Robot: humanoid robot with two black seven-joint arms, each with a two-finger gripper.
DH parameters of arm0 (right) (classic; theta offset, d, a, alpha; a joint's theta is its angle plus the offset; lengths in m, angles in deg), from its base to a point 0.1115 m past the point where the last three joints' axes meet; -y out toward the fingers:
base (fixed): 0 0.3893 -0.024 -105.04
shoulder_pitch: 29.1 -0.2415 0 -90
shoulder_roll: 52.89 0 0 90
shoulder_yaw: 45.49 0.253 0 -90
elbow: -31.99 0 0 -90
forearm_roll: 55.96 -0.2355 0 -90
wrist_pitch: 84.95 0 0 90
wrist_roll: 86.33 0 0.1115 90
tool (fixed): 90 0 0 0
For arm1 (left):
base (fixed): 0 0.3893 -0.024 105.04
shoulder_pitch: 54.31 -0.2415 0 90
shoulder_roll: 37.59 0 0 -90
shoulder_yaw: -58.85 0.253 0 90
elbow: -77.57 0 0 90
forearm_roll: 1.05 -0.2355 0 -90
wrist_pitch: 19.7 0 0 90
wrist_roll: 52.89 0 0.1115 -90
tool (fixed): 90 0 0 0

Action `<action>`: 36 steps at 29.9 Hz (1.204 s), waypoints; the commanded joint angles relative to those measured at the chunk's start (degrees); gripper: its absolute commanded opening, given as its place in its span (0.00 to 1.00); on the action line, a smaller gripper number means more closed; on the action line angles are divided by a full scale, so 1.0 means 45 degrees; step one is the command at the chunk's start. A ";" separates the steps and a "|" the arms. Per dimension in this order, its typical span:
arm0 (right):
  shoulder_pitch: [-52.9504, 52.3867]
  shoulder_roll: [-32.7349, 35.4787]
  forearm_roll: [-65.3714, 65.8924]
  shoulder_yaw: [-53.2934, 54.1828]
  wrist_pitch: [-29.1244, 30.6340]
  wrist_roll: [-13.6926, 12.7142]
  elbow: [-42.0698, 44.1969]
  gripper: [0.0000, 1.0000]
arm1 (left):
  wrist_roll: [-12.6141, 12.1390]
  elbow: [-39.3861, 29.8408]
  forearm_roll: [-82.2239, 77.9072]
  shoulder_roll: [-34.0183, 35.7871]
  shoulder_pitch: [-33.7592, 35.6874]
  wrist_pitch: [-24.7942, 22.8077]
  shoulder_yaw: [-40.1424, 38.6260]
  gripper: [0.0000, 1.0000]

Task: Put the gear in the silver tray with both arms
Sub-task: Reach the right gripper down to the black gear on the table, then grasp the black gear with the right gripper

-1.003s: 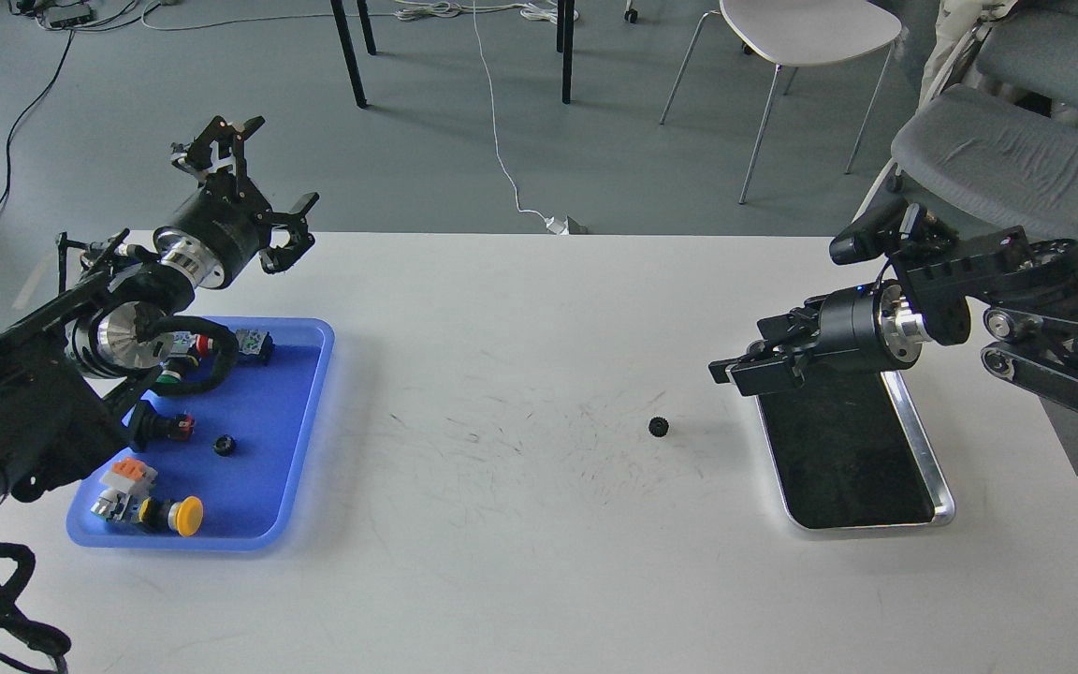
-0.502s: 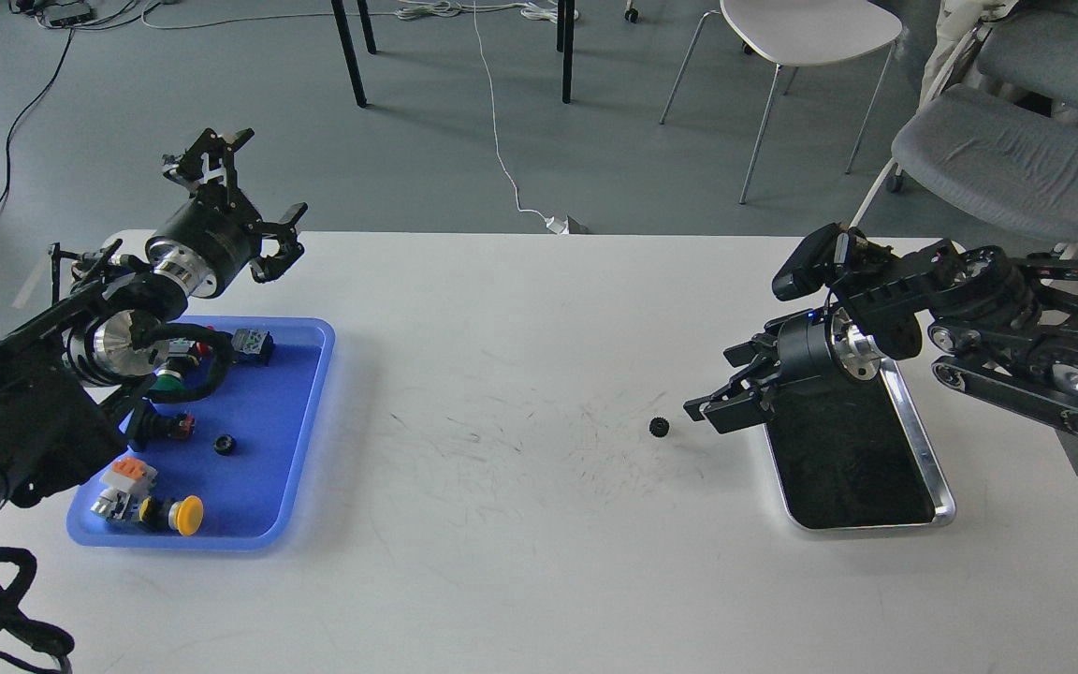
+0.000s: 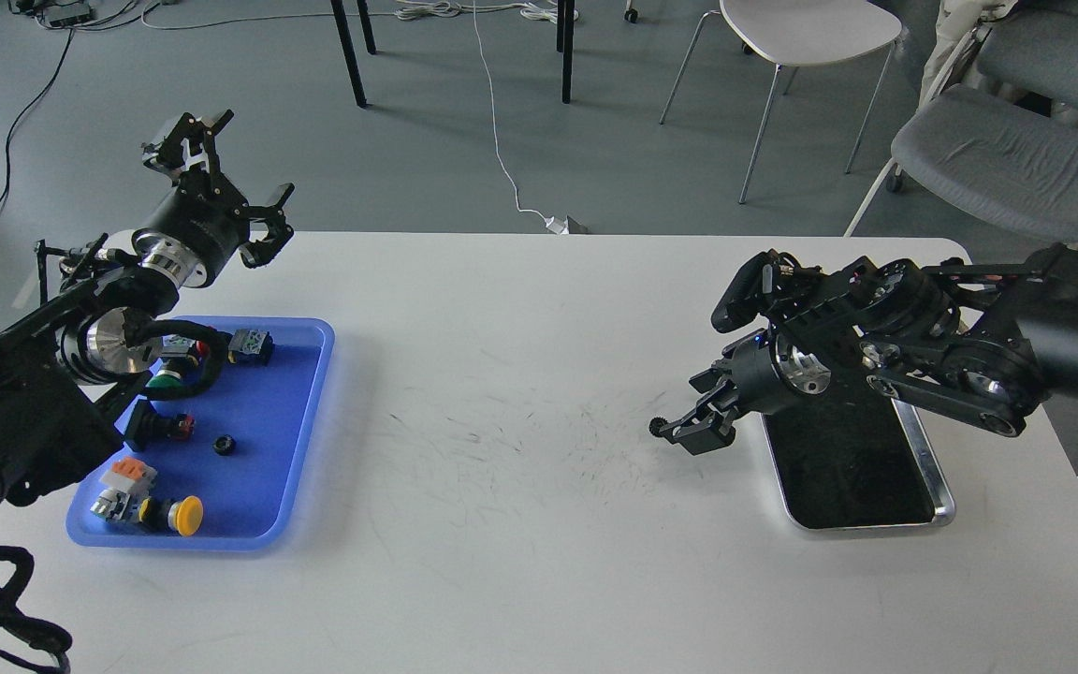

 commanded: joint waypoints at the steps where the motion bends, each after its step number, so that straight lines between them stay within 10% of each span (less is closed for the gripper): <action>1: 0.0050 -0.0374 -0.0001 -0.0046 0.0021 0.0000 0.0198 0.78 | 0.0003 0.0015 -0.0016 0.0010 -0.0003 -0.0012 0.0000 0.99; 36: 0.0128 -0.1292 -0.0002 -0.0534 0.0021 0.0000 0.0862 0.54 | 0.0023 0.0015 -0.0036 0.0049 -0.0080 -0.0070 0.0000 0.99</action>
